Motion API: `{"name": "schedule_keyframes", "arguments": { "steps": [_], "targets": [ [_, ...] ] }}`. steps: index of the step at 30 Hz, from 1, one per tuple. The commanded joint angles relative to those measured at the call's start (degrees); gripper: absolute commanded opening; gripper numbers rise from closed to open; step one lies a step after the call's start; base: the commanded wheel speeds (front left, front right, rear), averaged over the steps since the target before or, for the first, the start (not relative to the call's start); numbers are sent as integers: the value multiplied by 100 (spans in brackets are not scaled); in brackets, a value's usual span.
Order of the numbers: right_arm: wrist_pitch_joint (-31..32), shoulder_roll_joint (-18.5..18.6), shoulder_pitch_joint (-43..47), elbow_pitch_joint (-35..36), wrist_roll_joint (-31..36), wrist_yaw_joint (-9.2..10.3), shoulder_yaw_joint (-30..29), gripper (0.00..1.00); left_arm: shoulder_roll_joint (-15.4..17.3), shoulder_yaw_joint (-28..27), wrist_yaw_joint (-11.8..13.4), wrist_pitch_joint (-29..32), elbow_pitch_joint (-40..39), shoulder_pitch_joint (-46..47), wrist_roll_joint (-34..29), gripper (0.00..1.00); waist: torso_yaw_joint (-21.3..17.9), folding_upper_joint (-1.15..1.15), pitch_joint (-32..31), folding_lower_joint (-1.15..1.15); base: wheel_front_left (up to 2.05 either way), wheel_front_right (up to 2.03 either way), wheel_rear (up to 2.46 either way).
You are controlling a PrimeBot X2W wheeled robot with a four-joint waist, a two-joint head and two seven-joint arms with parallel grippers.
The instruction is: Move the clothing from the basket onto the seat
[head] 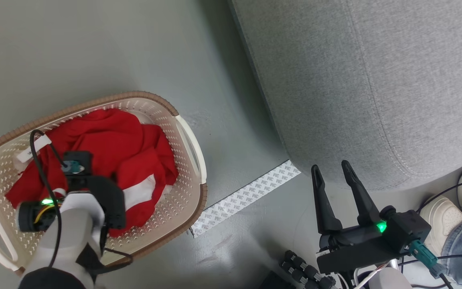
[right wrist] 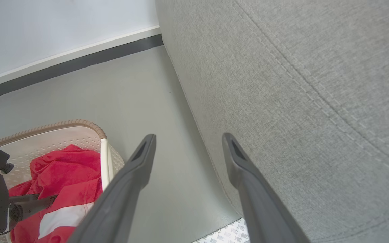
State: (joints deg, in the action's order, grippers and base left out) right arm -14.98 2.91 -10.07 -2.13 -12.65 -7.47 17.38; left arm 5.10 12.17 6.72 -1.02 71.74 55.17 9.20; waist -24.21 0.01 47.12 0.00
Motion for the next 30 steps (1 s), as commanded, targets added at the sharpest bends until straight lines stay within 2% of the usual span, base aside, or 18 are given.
{"name": "schedule_keyframes", "arguments": {
  "steps": [1, 2, 3, 4, 5, 6, 14, 15, 19, 20, 23, 27, 30],
  "targets": [
    [-26, -5, 58, 34, -11, -4, -30, 100, -34, 40, -130, -72, 35, 6, 83, 100, 32, -1, 42, 0, 0, 0, 0],
    [-26, -5, 84, 41, -10, -4, -36, 100, -62, 60, -203, -109, 41, 17, 85, 100, 40, -1, 55, 0, 0, 0, 0],
    [-26, -5, 126, 40, -17, -4, -44, 100, -110, 84, -289, -164, 50, 37, 133, 43, 58, -1, 71, 0, 0, 0, 0],
    [-26, -5, 126, 40, -17, -4, -44, 100, -110, 84, -289, -164, 50, 37, 133, 43, 58, -1, 71, 0, 0, 0, 0],
    [-26, -5, 130, 39, -22, -4, -45, 100, -129, 105, -299, -187, 56, 49, 141, 25, 64, -1, 78, 0, 0, 0, 0],
    [-26, -5, 123, 37, -27, -4, -44, 100, -141, 128, -310, -220, 63, 60, 148, 0, 70, -1, 84, 0, 0, 0, 0],
    [-26, -5, -136, -52, -82, -4, 86, 100, -170, 87, -358, -327, 110, 174, 340, 0, 84, -1, 48, 0, 0, 0, 0],
    [-26, -3, -266, -108, -101, -3, 91, 100, -165, 95, -421, -385, 113, 254, 385, 0, 139, -1, -35, 0, 0, 0, 0],
    [-27, 0, -390, -331, 37, -3, 9, 100, -215, 123, -656, -791, 30, 34, 562, 0, 486, -1, -636, 0, 0, 0, 0],
    [-26, 0, -431, -404, 101, -3, -10, 100, -217, 188, -811, -895, -73, -52, 717, 0, 606, -1, -866, 0, 0, 0, 0],
    [-27, 2, -443, -547, 204, -3, -36, 100, -223, 423, -1013, -971, -311, -283, 1038, 0, 774, -1, -1296, 0, 0, 0, 0],
    [-26, 4, -372, -852, 400, -3, -50, 100, -226, 999, -1050, -936, -821, -725, 1676, 0, 1121, -1, -2114, 0, 0, 0, 0],
    [-26, 6, -281, -1027, 534, -3, -36, 100, -229, 1402, -951, -850, -1204, -933, 2075, 0, 1341, -1, -2627, 0, 0, 0, 0]
  ]
}}
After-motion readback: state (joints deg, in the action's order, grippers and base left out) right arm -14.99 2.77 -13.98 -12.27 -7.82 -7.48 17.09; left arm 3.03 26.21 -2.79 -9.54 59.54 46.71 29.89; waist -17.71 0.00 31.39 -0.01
